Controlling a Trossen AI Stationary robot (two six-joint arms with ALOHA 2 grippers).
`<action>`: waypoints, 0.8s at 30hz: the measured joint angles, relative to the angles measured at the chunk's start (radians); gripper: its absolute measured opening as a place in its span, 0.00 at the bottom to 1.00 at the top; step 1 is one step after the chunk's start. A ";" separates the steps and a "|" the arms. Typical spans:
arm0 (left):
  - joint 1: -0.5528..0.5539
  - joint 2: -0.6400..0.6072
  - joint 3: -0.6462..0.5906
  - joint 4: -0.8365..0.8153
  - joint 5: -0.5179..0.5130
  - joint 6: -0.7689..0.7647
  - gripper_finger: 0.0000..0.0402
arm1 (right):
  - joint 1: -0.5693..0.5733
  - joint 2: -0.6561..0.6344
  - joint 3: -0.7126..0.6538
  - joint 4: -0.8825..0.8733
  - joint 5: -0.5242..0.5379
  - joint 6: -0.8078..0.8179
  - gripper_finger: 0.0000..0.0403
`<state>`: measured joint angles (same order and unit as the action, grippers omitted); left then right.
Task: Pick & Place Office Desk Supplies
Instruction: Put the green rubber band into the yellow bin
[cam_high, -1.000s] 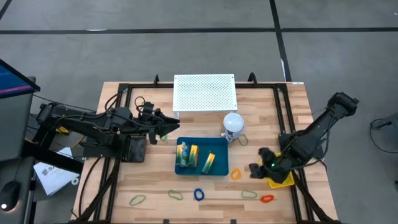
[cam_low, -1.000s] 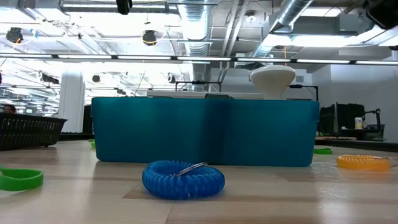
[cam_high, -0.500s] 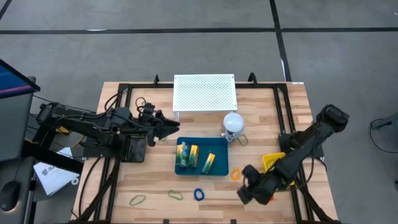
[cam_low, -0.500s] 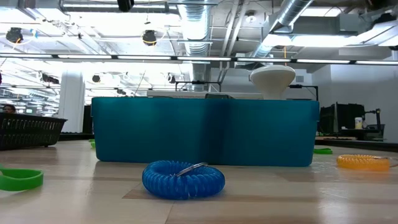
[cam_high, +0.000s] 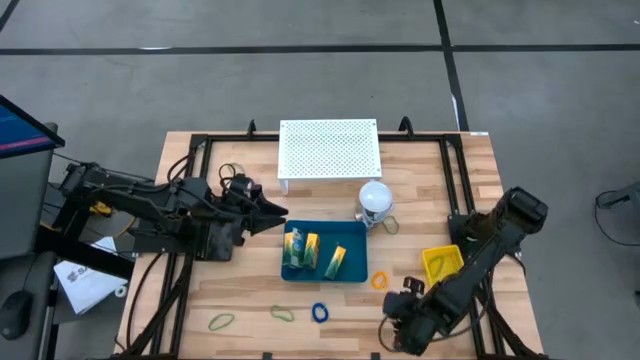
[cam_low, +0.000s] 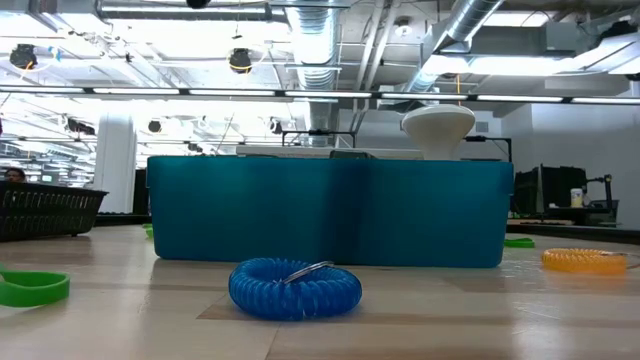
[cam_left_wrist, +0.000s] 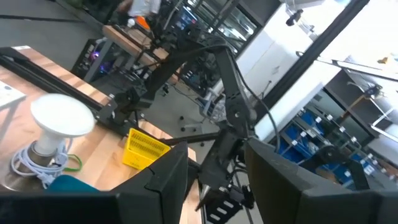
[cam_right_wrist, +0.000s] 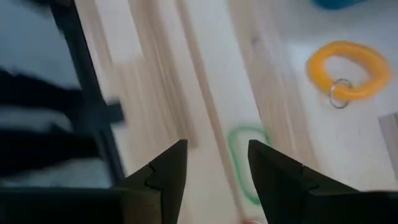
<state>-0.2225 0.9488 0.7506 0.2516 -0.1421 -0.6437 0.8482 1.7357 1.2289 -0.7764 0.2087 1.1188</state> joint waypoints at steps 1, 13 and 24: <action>-0.007 0.000 0.000 0.000 0.000 0.006 0.39 | 0.012 0.017 0.000 -0.001 0.001 -0.049 0.41; -0.036 0.000 0.000 0.002 -0.015 0.012 0.39 | 0.066 0.136 -0.001 -0.002 0.009 -0.185 0.41; -0.035 0.000 0.000 0.002 -0.015 0.018 0.39 | 0.042 0.137 -0.030 0.025 0.081 -0.115 0.41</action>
<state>-0.2577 0.9488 0.7506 0.2539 -0.1570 -0.6259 0.8902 1.8725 1.1992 -0.7511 0.2893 1.0035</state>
